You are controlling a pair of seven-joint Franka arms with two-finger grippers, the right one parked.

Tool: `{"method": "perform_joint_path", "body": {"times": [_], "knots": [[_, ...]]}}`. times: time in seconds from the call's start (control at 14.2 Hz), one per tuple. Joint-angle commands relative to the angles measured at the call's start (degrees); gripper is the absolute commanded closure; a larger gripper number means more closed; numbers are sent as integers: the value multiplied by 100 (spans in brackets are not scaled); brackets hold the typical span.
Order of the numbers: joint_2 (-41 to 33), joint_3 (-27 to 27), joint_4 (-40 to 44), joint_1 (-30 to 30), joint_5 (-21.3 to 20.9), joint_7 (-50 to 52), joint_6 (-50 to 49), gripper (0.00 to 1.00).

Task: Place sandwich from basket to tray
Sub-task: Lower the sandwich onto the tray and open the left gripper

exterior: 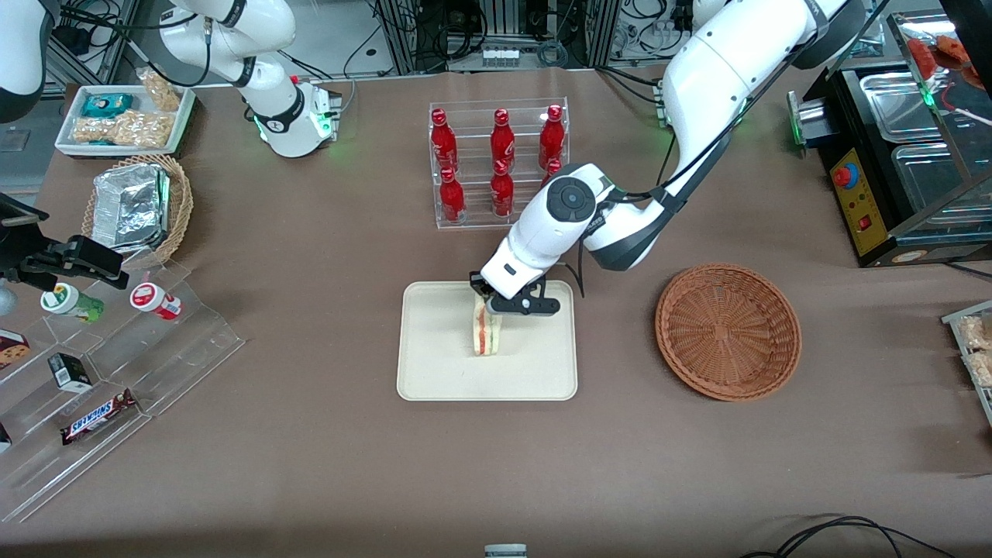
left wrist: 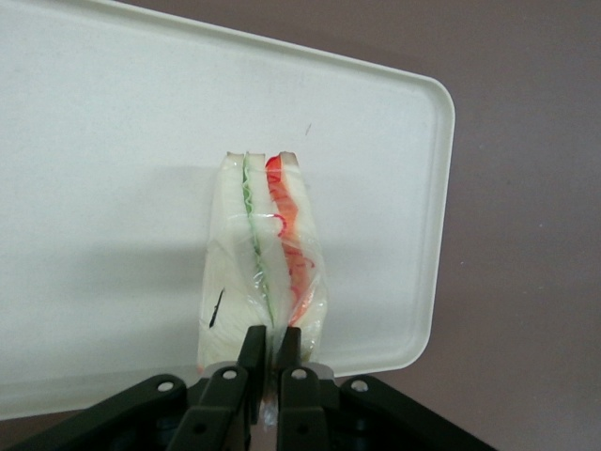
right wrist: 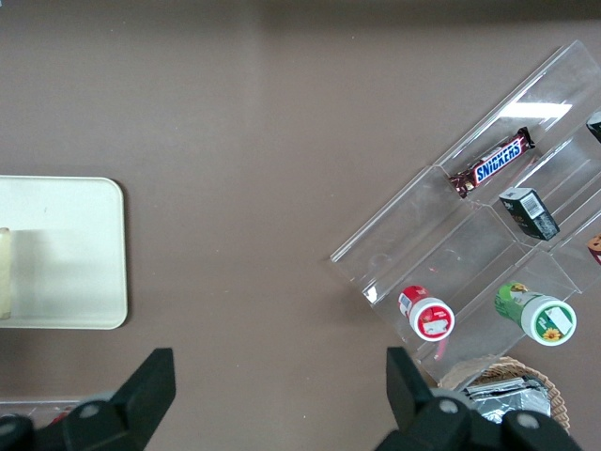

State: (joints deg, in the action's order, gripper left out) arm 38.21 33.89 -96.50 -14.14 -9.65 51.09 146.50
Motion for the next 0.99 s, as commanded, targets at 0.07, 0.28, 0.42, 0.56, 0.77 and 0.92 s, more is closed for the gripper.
{"method": "perform_joint_path", "body": {"times": [0.07, 0.28, 0.42, 0.56, 0.77, 0.92], "knots": [[362, -119, 386, -186, -99, -29, 19, 78], [450, -172, 386, -194, -90, 7, 11, 44], [433, -172, 386, -194, -81, 24, 10, 34], [371, -172, 395, -186, -46, 163, -25, 27], [-127, -216, 395, -124, -72, 559, -522, 1], [-768, -443, 473, -81, 24, 639, -1680, 0]]}}
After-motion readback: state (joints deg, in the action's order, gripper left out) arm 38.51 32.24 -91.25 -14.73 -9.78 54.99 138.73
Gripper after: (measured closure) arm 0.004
